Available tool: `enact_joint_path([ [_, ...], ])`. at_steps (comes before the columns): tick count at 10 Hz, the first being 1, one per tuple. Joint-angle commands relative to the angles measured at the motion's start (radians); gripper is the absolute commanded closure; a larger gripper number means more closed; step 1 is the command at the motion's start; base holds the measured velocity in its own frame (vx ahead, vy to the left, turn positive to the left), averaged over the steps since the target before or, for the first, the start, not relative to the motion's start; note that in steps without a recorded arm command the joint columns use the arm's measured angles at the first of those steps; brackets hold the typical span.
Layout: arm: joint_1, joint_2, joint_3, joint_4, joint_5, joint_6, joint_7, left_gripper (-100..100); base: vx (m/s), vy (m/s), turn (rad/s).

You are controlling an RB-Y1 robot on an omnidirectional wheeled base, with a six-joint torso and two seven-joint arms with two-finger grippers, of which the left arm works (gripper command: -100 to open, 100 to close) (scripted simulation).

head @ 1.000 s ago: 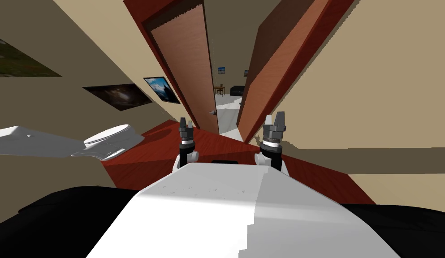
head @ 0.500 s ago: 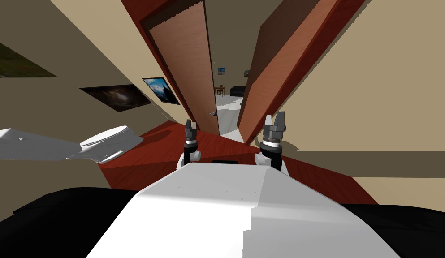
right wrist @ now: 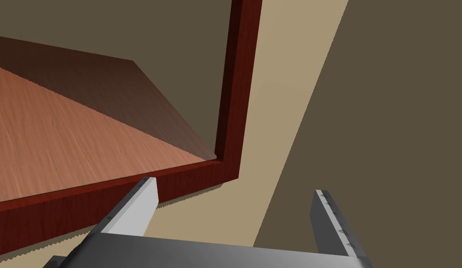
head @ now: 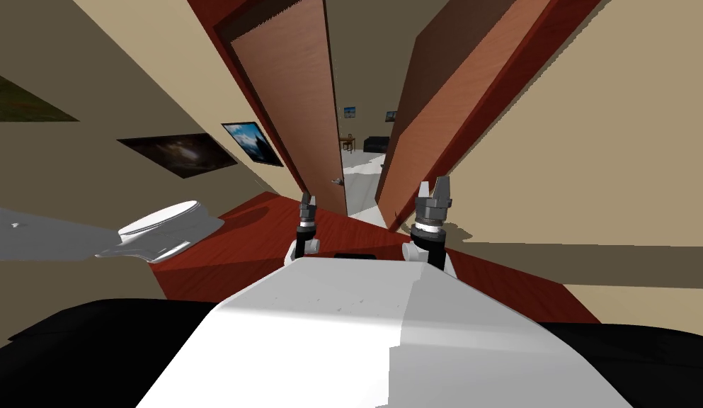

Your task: Push the door open

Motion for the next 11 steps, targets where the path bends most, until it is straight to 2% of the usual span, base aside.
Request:
enact_joint_path([
  [1, -0.023, 0.003, -0.007, 0.050, 0.000, -0.009, 0.008, -100, 0.109, 0.045, -0.005],
  [4, -0.057, 0.010, -0.021, 0.137, -0.001, -0.018, 0.022, -100, 0.100, 0.054, -0.009],
  [5, -0.057, 0.010, -0.021, 0.138, -0.001, -0.018, 0.022, -100, 0.071, 0.030, -0.004],
  [11, -0.128, 0.021, -0.051, 0.318, -0.002, -0.037, 0.053, -100, 0.085, 0.043, -0.007],
])
